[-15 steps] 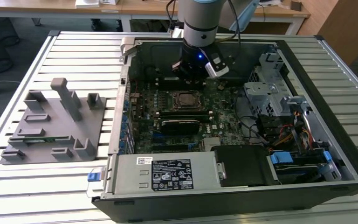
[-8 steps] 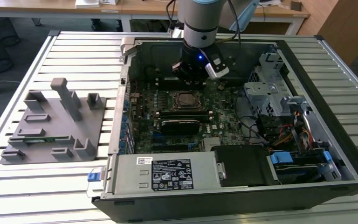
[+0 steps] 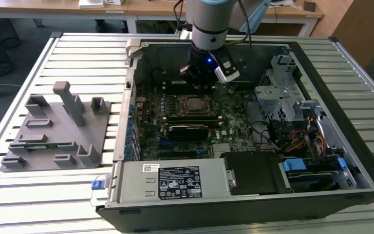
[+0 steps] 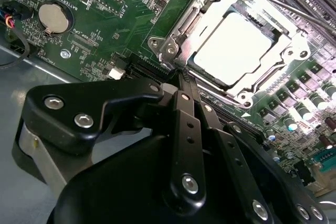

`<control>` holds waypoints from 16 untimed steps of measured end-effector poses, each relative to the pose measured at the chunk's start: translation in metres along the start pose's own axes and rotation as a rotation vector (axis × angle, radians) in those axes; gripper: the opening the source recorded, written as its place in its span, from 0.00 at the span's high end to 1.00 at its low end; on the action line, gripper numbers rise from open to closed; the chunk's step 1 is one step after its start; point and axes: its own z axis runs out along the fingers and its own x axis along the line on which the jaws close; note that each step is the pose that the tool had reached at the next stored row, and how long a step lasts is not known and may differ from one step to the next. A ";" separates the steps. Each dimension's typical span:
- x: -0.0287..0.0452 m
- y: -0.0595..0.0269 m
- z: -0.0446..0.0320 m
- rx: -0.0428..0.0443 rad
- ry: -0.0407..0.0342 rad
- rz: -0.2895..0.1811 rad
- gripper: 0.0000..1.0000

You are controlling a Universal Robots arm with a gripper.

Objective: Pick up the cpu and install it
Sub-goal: 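Install the first cpu locking lever, then install the second cpu locking lever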

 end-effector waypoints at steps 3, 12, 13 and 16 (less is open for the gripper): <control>0.0000 -0.0006 -0.0001 0.0000 0.0000 0.000 0.89; 0.0002 -0.0039 -0.0003 0.0000 0.0000 0.000 0.89; 0.0002 -0.0047 -0.0004 0.0000 0.0000 0.000 0.89; 0.0004 -0.0071 -0.0006 0.0000 0.0001 0.000 0.89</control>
